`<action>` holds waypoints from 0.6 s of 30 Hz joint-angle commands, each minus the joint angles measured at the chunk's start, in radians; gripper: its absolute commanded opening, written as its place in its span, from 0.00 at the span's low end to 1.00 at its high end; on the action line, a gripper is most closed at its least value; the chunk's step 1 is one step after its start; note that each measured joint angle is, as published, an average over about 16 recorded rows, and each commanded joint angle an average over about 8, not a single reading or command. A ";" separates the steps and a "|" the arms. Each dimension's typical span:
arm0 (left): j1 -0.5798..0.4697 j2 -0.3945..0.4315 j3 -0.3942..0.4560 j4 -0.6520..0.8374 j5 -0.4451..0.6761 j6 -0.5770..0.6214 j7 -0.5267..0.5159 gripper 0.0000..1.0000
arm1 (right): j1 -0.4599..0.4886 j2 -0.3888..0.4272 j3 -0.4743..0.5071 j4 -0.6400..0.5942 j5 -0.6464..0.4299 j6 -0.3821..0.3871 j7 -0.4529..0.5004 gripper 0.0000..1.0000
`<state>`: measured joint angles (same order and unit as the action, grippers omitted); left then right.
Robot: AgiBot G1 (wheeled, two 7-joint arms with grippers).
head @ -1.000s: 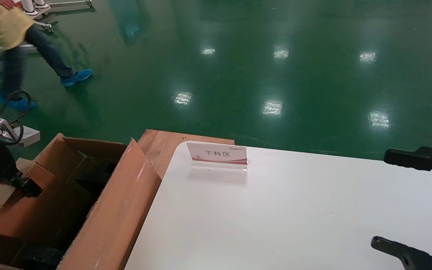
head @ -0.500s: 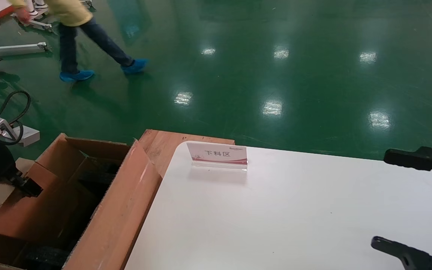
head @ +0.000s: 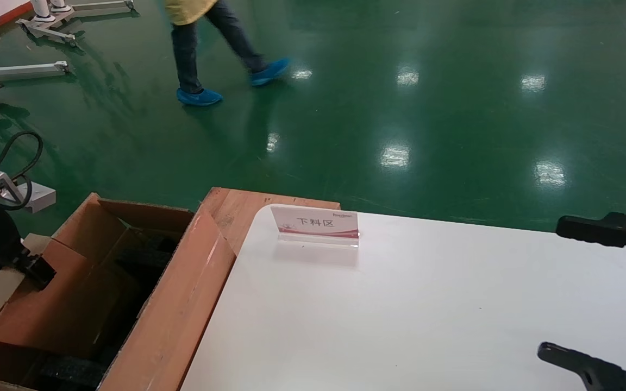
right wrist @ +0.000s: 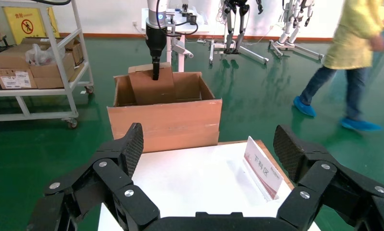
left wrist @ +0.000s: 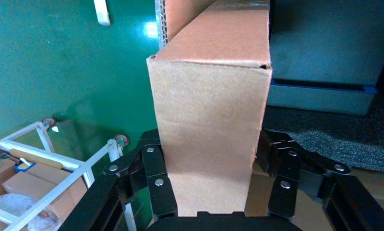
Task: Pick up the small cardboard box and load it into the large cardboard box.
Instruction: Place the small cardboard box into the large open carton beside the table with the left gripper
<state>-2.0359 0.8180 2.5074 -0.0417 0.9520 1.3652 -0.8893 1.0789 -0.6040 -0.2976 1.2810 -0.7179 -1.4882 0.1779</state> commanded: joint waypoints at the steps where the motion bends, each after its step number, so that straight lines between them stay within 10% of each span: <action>1: 0.000 0.000 0.000 0.000 0.000 0.000 0.000 1.00 | 0.000 0.000 0.000 0.000 0.000 0.000 0.000 1.00; 18: -0.057 0.015 -0.027 -0.022 -0.036 -0.001 0.056 1.00 | 0.000 0.000 0.000 0.000 0.000 0.000 0.000 1.00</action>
<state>-2.1089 0.8364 2.4775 -0.0703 0.9129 1.3682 -0.8253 1.0792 -0.6041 -0.2979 1.2806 -0.7179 -1.4883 0.1777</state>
